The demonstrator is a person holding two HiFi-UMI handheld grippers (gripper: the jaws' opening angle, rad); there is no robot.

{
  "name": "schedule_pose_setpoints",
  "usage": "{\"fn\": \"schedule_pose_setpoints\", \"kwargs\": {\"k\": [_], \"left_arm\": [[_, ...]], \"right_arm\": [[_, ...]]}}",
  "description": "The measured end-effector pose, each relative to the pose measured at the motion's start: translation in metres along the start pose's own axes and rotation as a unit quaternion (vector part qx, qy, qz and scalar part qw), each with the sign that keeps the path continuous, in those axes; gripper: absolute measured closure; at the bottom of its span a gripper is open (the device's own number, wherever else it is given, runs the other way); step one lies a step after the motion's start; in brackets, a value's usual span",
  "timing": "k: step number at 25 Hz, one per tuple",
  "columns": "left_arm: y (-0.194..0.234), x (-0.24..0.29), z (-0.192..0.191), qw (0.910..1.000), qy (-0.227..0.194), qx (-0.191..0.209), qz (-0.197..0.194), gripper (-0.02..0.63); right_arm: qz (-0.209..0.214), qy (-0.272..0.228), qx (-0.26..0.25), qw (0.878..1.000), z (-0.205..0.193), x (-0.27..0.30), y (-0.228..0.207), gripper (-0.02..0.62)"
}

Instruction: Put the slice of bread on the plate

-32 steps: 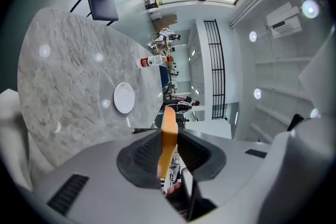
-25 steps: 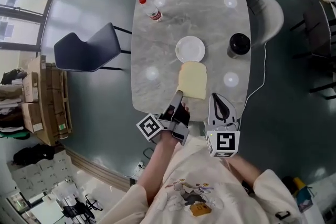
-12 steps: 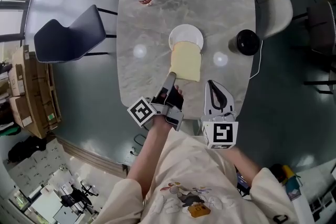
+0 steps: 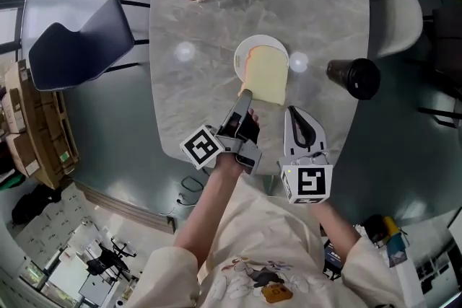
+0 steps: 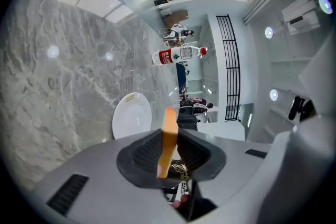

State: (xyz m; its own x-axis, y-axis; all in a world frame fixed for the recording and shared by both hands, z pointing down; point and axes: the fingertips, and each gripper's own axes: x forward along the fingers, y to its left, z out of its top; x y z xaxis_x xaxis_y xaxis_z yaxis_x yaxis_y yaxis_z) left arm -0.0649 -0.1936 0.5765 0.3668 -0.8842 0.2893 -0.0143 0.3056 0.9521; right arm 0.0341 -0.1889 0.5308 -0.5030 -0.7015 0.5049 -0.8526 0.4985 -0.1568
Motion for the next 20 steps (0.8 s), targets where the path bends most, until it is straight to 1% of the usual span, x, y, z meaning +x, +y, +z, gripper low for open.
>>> {"fn": "schedule_pose_setpoints", "kwargs": {"k": [6,9,10,13,18,20], "left_arm": [[0.010,0.019,0.010,0.9997,-0.003,0.015,0.021,0.508],[0.018,0.026,0.012,0.9993,-0.004,0.015,0.033,0.508],[0.021,0.027,0.014,0.9990,-0.004,0.024,0.038,0.508],[0.035,0.028,0.023,0.9942,0.005,0.086,0.065,0.508],[0.046,0.028,0.029,0.9878,-0.007,0.124,0.095,0.508],[0.047,0.027,0.034,0.9812,-0.009,0.153,0.117,0.506]], "right_arm": [[-0.003,0.010,0.002,1.000,-0.003,0.016,-0.004,0.591],[-0.005,0.016,0.008,1.000,-0.008,0.021,-0.004,0.589],[-0.006,0.017,0.010,1.000,-0.010,0.022,-0.004,0.591],[-0.008,0.018,0.014,1.000,-0.012,0.024,-0.005,0.590],[-0.015,0.024,0.023,0.999,-0.021,0.023,-0.014,0.591],[-0.018,0.025,0.025,0.999,-0.020,0.024,-0.015,0.591]]}}
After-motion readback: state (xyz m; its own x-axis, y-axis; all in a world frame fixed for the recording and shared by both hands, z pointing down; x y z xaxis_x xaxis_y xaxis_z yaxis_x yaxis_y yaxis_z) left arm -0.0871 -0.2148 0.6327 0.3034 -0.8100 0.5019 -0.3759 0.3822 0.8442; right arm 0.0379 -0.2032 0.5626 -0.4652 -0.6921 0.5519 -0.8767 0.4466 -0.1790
